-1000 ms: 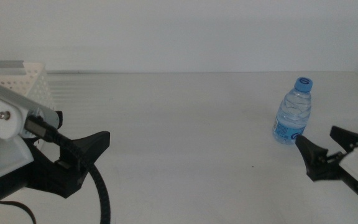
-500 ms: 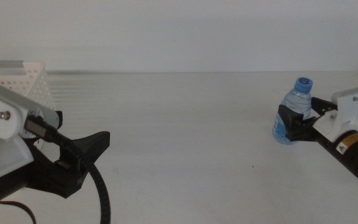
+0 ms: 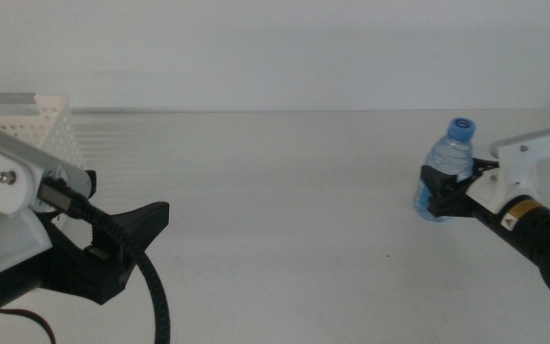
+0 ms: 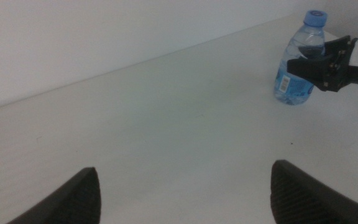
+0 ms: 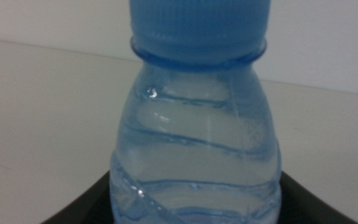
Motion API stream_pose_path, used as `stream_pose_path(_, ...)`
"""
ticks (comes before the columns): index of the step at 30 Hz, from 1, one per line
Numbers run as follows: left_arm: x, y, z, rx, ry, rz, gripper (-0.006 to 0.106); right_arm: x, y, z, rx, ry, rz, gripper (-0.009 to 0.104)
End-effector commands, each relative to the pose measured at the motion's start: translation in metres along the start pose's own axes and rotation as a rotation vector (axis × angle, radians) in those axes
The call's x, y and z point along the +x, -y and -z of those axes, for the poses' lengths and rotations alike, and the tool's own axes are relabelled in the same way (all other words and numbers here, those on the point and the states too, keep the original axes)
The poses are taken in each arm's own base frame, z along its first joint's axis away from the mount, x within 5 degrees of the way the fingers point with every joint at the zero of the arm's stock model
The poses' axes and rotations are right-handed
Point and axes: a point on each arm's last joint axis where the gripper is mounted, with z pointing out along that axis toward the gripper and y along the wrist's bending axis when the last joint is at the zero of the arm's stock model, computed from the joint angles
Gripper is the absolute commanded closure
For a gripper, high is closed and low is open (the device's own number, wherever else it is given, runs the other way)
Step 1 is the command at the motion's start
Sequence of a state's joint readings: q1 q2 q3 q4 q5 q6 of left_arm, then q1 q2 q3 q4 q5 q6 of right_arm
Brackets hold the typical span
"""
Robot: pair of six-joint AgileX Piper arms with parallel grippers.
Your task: Use arms to grab the bottles and put them into the dustbin to the left of the table.
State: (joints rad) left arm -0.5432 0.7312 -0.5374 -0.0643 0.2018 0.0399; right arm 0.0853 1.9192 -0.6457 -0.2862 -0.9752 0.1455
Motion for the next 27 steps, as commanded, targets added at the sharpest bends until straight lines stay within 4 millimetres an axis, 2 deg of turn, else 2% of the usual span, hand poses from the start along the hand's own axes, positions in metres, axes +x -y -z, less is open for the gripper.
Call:
stream_pose_path(1, -0.017, 0.001, 0.004, 0.004, 0.115, 0.017, 0.01, -0.036, -0.015, -0.003, -0.083, 0.163, 0.031, 0.095)
stream_pose_path(6, -0.017, 0.001, 0.004, 0.004, 0.115, 0.017, 0.01, -0.073, -0.05, -0.029, -0.228, 0.218, 0.027, 0.095)
stream_pose_path(10, -0.017, 0.001, 0.004, 0.004, 0.115, 0.017, 0.01, -0.098, -0.09, -0.054, -0.328, 0.17, 0.056, 0.095)
stream_pose_path(15, -0.017, 0.001, 0.004, 0.004, 0.115, 0.017, 0.01, -0.122, -0.143, -0.079, -0.455, 0.212, 0.138, 0.095)
stream_pose_path(20, -0.017, 0.001, 0.004, 0.004, 0.115, 0.017, 0.01, -0.118, -0.182, -0.089, -0.549, 0.198, 0.06, 0.095)
stream_pose_path(27, -0.017, 0.001, 0.004, 0.004, 0.115, 0.017, 0.01, -0.091, -0.219, -0.09, -0.639, 0.158, 0.053, 0.095)
